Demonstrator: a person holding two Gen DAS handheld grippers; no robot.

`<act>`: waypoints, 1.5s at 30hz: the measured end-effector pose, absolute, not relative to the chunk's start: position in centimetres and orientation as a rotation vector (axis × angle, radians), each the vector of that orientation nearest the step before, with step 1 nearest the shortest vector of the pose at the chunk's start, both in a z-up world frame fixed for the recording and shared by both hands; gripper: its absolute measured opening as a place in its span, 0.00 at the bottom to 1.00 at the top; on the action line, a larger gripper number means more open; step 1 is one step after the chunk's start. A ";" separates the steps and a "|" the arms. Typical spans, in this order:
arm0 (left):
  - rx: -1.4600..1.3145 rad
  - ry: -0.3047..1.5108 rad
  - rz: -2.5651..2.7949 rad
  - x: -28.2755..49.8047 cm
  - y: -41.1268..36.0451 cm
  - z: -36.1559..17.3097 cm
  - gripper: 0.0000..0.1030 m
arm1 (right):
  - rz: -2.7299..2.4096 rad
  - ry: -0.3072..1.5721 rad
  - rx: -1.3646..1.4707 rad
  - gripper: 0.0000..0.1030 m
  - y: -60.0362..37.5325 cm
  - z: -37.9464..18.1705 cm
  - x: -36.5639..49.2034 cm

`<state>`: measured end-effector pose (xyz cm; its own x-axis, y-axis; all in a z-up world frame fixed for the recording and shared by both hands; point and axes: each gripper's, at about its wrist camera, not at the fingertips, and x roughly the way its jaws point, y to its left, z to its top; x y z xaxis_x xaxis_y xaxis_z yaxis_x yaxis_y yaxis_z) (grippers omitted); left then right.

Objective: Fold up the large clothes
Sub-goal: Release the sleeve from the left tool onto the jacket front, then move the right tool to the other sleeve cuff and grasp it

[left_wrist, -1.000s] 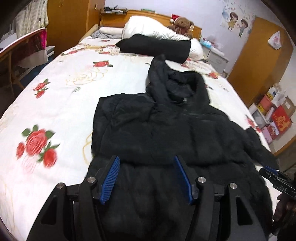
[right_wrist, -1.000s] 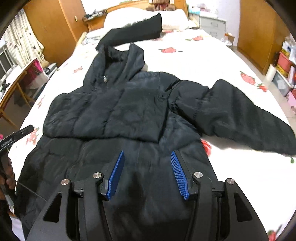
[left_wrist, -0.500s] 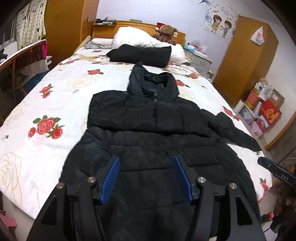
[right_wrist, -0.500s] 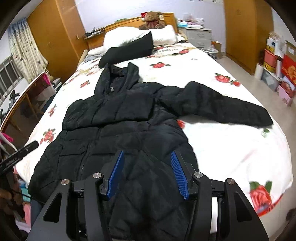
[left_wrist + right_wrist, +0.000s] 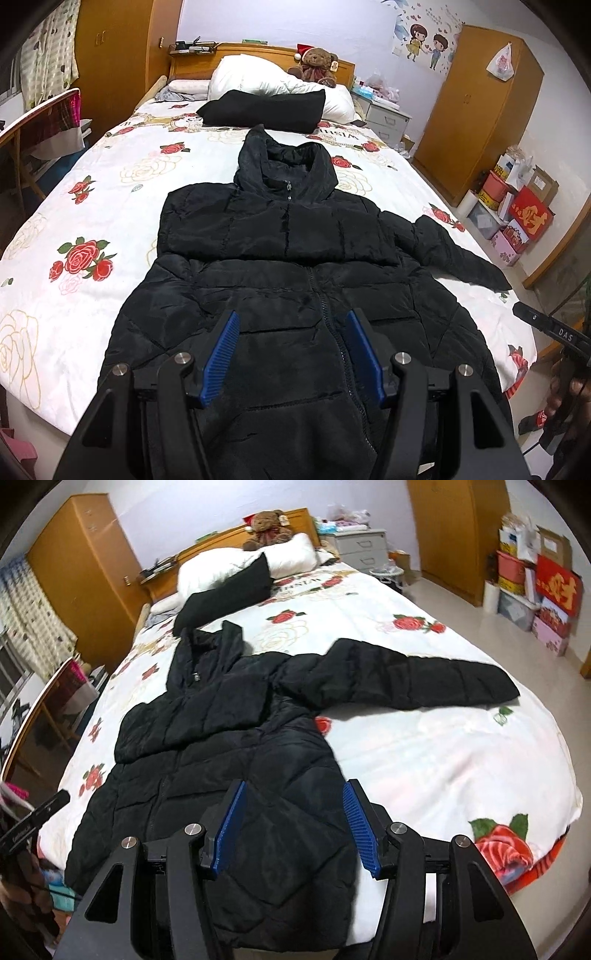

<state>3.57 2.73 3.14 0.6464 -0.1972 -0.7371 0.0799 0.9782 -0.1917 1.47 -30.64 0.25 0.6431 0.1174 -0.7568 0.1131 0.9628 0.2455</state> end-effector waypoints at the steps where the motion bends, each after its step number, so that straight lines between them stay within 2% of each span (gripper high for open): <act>1: -0.145 0.858 -0.159 3.8 2.6 3.0 0.60 | -0.004 0.879 0.289 0.53 -31.0 0.1 1.5; 13: -0.106 0.893 -0.175 8.5 -0.4 1.3 0.60 | -0.145 0.907 0.422 0.53 -39.2 -3.5 5.0; 27: -0.080 0.916 -0.140 14.8 -1.9 -1.2 0.60 | -0.357 0.933 0.669 0.53 -52.9 -10.7 10.0; 38: -0.064 0.966 -0.132 17.4 -2.8 -4.0 0.60 | -0.409 0.879 0.737 0.53 -57.2 -12.8 14.2; 40: -0.066 0.973 -0.128 17.6 -2.7 -4.3 0.60 | -0.426 0.877 0.731 0.47 -57.4 -12.7 14.6; 42: -0.060 0.973 -0.122 17.7 -2.6 -4.4 0.60 | -0.438 0.880 0.717 0.20 -57.4 -12.4 14.8; 45: -0.066 0.971 -0.112 17.9 -2.2 -4.3 0.60 | -0.435 0.867 0.710 0.10 -57.4 -11.2 14.7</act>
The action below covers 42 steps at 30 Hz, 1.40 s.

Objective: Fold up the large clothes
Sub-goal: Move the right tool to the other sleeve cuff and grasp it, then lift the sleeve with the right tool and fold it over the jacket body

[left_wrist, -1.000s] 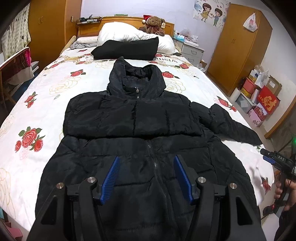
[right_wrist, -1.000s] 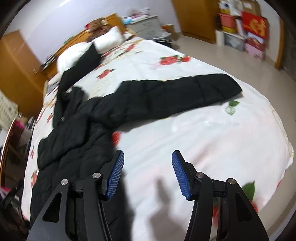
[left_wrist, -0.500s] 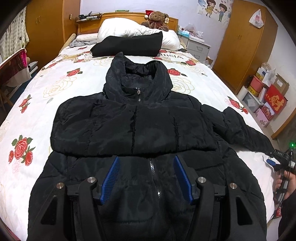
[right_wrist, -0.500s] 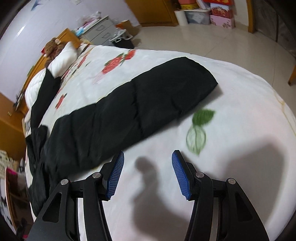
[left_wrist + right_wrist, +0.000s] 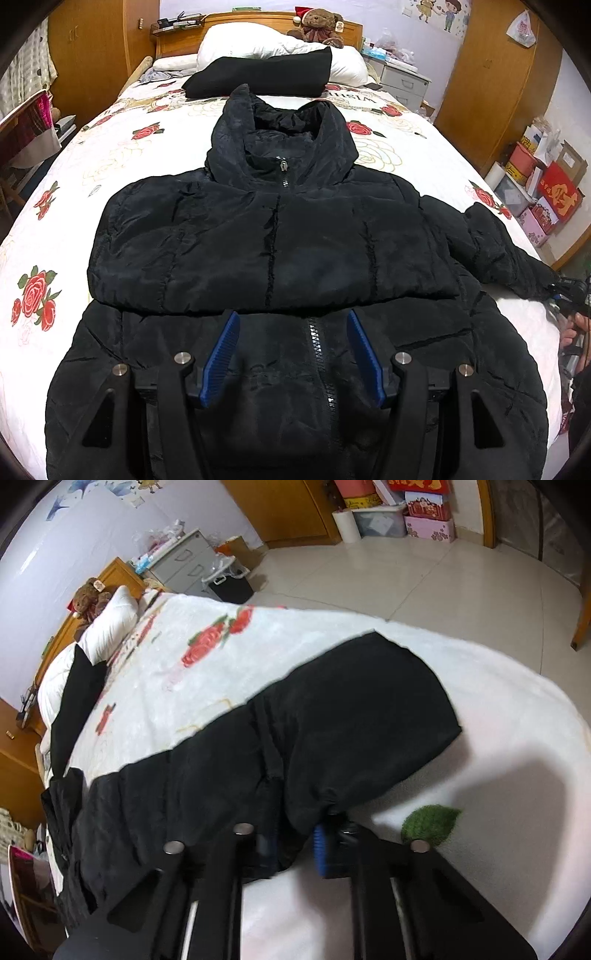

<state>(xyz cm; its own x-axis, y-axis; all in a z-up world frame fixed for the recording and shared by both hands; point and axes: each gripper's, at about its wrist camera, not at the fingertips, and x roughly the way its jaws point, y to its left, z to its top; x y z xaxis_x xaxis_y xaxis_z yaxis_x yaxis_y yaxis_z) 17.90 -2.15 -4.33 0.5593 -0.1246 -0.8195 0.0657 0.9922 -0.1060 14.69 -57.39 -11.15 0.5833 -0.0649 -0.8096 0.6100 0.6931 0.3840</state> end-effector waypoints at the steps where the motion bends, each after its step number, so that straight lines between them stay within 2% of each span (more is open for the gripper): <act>1: -0.070 0.969 -0.109 17.9 -1.9 -4.2 0.60 | -0.427 0.853 0.702 0.10 -57.1 -10.2 14.5; 7: -0.100 0.939 -0.104 17.1 -0.9 -2.8 0.60 | -0.331 0.742 0.616 0.08 -54.0 -2.8 14.5; 15: -0.125 0.885 -0.099 15.7 0.7 -0.4 0.60 | -0.095 0.584 0.459 0.08 -44.2 9.1 15.8; 21: -0.162 0.845 -0.072 15.3 3.4 1.1 0.60 | 0.089 0.588 0.372 0.08 -34.9 12.1 18.5; 29: -0.240 0.820 -0.027 14.5 8.2 0.8 0.60 | 0.277 0.715 0.242 0.08 -22.4 9.1 22.9; 34: -0.285 0.837 0.012 14.2 11.3 -0.8 0.60 | 0.355 0.862 0.163 0.08 -14.3 2.3 25.5; 42: -0.322 0.857 0.054 14.1 14.4 -3.0 0.60 | 0.407 1.075 0.107 0.08 -8.3 -7.9 26.1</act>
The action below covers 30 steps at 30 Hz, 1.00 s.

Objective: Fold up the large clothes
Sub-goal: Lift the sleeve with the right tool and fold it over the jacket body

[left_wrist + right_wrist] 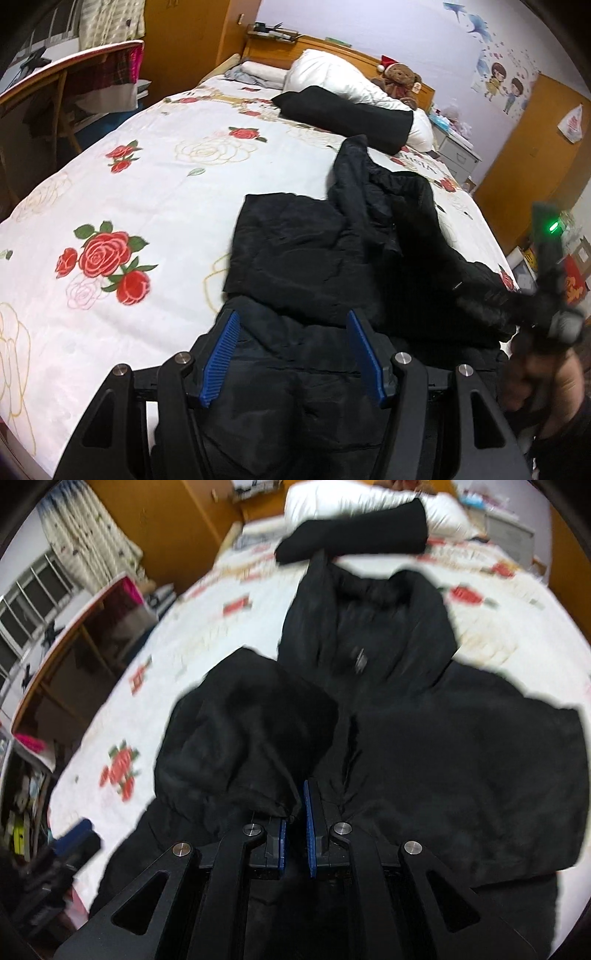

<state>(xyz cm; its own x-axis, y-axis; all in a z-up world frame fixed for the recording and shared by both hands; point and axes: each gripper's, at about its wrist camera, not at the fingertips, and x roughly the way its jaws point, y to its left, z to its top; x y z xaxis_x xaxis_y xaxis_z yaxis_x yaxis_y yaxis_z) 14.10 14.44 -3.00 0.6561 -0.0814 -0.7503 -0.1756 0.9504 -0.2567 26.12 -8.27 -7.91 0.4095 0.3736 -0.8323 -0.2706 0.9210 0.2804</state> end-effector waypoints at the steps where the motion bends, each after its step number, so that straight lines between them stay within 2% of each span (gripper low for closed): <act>1: -0.325 0.861 0.057 14.1 14.7 -3.2 0.60 | 0.412 1.091 0.107 0.08 -8.0 -8.6 26.2; 7: -0.341 0.877 0.054 15.0 14.9 -3.8 0.60 | 0.462 1.128 0.149 0.22 -7.8 -10.6 25.7; 11: -0.373 0.875 0.016 16.1 14.1 -3.0 0.62 | 0.534 1.083 0.203 0.56 -8.8 -8.0 24.9; 12: -0.383 0.878 0.003 16.5 13.9 -2.8 0.64 | 0.560 1.060 0.211 0.59 -9.0 -7.1 24.5; 19: -0.384 0.921 -0.099 21.0 11.0 -3.3 0.73 | 0.585 0.939 0.210 0.60 -12.9 -3.7 21.8; 26: -0.383 1.081 -0.102 27.9 8.0 -9.1 0.71 | 0.287 0.878 0.237 0.60 -23.7 -3.9 20.3; 27: -0.399 1.085 -0.122 28.4 7.6 -9.6 0.54 | 0.238 0.876 0.251 0.60 -25.4 -4.1 20.3; 28: -0.404 1.079 -0.152 28.8 7.2 -9.8 0.24 | 0.203 0.875 0.264 0.60 -26.7 -4.3 20.4; 29: -0.383 1.078 -0.154 28.9 6.8 -9.6 0.16 | 0.165 0.872 0.282 0.59 -28.0 -4.4 20.5; 30: -0.350 1.051 -0.146 28.8 6.5 -9.0 0.09 | 0.126 0.866 0.304 0.51 -29.3 -4.5 20.6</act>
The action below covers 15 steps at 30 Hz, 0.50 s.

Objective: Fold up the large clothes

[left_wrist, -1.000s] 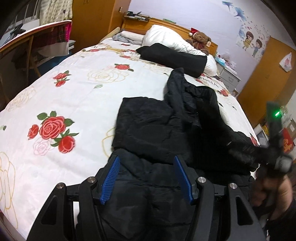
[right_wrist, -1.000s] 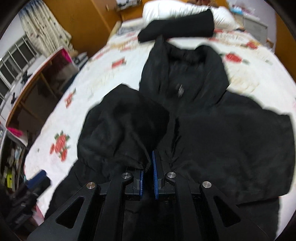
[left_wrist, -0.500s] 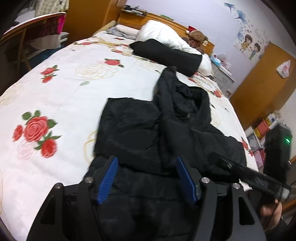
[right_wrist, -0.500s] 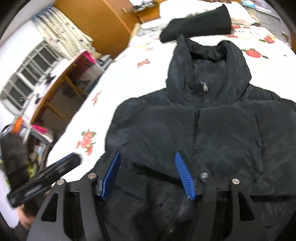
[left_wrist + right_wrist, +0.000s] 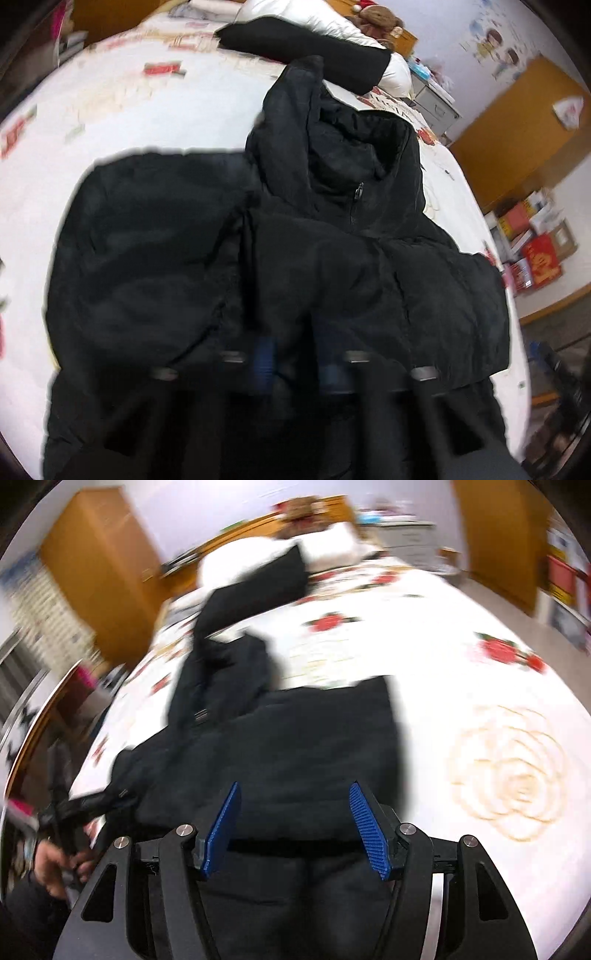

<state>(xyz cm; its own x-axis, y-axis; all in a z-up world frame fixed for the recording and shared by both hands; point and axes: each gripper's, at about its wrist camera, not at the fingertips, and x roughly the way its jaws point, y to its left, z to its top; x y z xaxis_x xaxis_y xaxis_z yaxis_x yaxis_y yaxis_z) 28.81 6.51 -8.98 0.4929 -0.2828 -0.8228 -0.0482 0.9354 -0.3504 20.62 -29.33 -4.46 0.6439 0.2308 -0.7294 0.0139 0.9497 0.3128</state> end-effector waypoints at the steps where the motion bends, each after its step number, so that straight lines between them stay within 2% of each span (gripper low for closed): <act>1: -0.311 0.994 -0.139 28.3 6.4 -7.8 0.09 | 0.094 0.861 0.321 0.48 -30.3 -4.4 20.9; 3: -0.253 0.913 -0.108 27.4 6.9 -6.1 0.08 | 0.065 0.845 0.336 0.35 -31.5 -4.1 21.2; 5: -0.241 0.904 -0.074 27.2 7.9 -6.0 0.08 | 0.049 0.837 0.329 0.30 -31.6 -3.9 21.8; 10: -0.245 0.968 -0.019 27.6 9.6 -8.8 0.09 | 0.104 0.861 0.271 0.21 -28.6 -4.8 24.4; 13: -0.189 0.962 0.014 27.7 9.4 -9.7 0.09 | 0.143 0.943 0.189 0.17 -25.8 -8.0 27.1; 15: -0.179 0.960 0.023 27.7 9.6 -10.4 0.09 | 0.139 1.015 0.168 0.10 -25.0 -11.3 28.5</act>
<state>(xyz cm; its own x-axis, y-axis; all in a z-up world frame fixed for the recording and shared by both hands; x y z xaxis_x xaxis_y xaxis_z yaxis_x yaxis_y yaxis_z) 27.72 9.55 -10.44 0.5742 -0.0600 -0.8165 -0.0987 0.9850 -0.1418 28.55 -24.98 -11.33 0.5204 0.1927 -0.8319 -0.0372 0.9784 0.2033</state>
